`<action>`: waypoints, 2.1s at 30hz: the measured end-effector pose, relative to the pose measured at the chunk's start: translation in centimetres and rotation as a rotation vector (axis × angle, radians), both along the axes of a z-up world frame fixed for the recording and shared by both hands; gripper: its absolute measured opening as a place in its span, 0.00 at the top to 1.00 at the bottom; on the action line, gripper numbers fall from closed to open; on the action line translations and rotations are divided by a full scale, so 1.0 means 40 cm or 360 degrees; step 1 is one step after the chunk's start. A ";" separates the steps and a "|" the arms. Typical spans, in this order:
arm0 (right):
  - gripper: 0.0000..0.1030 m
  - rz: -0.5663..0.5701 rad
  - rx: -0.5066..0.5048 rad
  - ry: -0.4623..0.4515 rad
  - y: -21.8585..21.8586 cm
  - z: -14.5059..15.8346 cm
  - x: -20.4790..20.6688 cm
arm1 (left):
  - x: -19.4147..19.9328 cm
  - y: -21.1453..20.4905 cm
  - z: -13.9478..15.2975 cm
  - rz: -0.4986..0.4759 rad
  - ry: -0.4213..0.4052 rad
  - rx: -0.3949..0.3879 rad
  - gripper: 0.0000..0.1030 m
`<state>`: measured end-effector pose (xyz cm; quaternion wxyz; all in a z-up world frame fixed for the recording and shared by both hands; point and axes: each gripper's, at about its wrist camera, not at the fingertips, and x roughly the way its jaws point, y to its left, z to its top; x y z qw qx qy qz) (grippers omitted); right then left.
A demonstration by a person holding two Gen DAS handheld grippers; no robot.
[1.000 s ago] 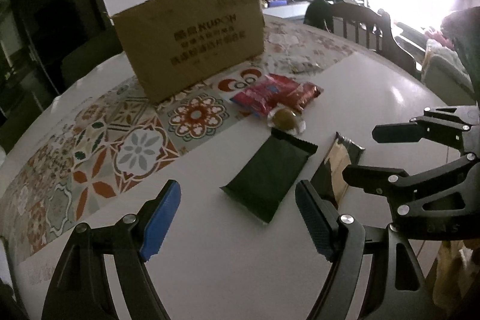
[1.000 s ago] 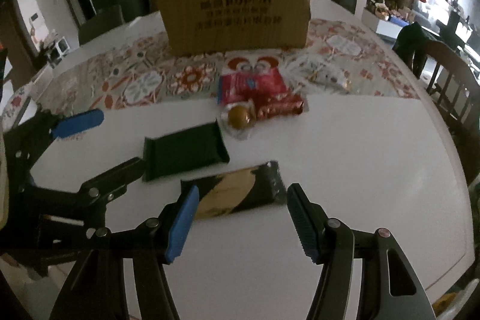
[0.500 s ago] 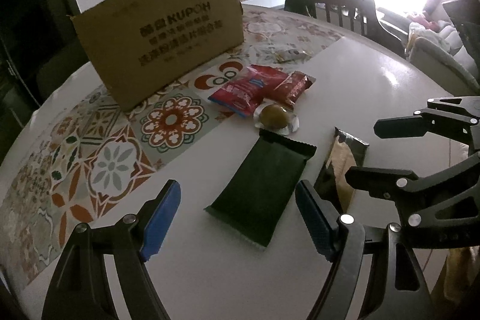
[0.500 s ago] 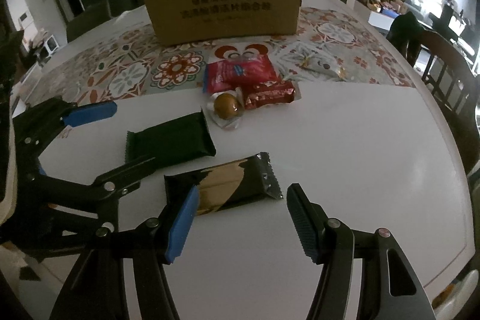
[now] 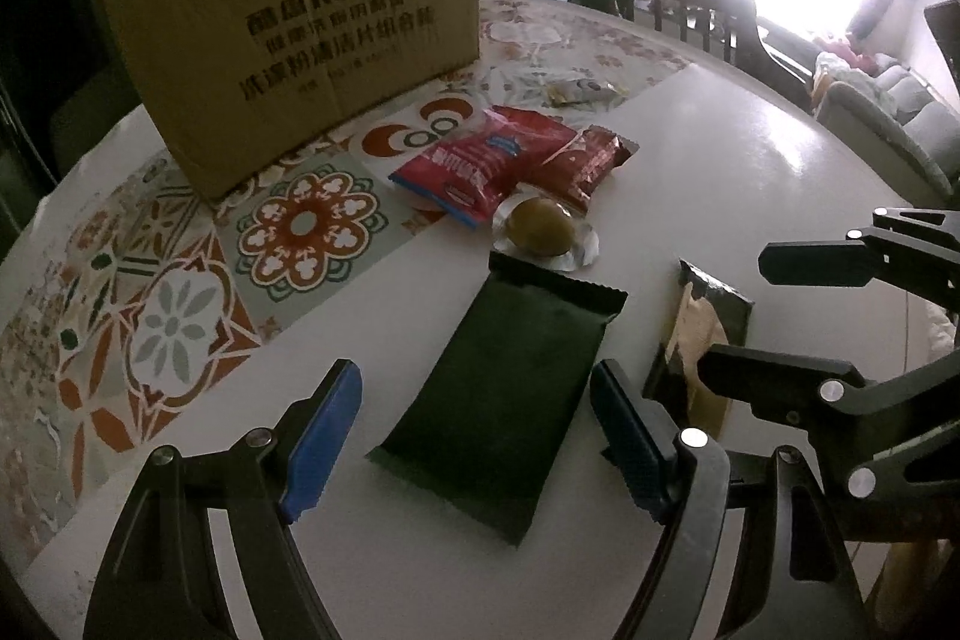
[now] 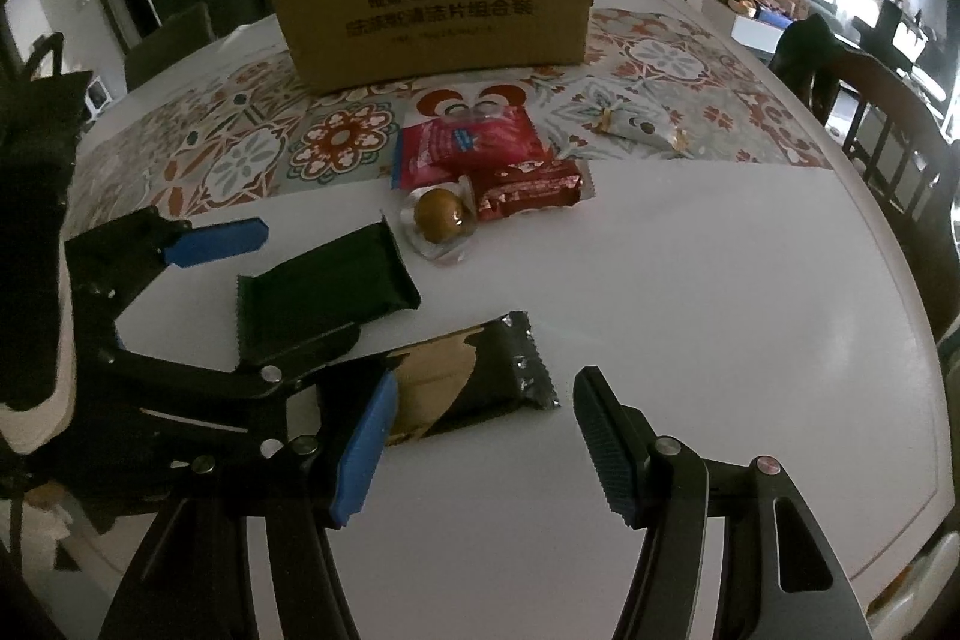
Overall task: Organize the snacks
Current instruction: 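Grasp the dark green packet with the left tool while the right tool grasps the black-and-gold bar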
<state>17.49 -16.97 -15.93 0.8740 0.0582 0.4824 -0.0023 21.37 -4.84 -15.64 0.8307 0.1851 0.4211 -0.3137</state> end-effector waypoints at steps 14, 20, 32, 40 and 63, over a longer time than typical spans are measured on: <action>0.40 0.0026 0.0037 -0.0010 -0.005 -0.002 -0.005 | -0.014 0.004 0.005 0.0064 0.0042 -0.0087 0.50; 0.40 0.0025 0.0073 -0.0034 -0.007 0.008 -0.013 | -0.050 0.030 0.046 0.0196 -0.0076 -0.0108 0.50; 0.17 0.0176 0.0056 -0.0037 0.023 0.012 -0.013 | -0.114 0.113 0.088 0.0500 -0.0129 -0.0163 0.50; 0.17 0.0366 -0.0048 0.0034 0.058 -0.014 0.002 | -0.133 0.142 0.056 0.0652 -0.0038 -0.0173 0.50; 0.17 0.0524 -0.0115 -0.0034 0.093 -0.035 0.030 | -0.129 0.154 0.049 0.0769 -0.0055 -0.0123 0.50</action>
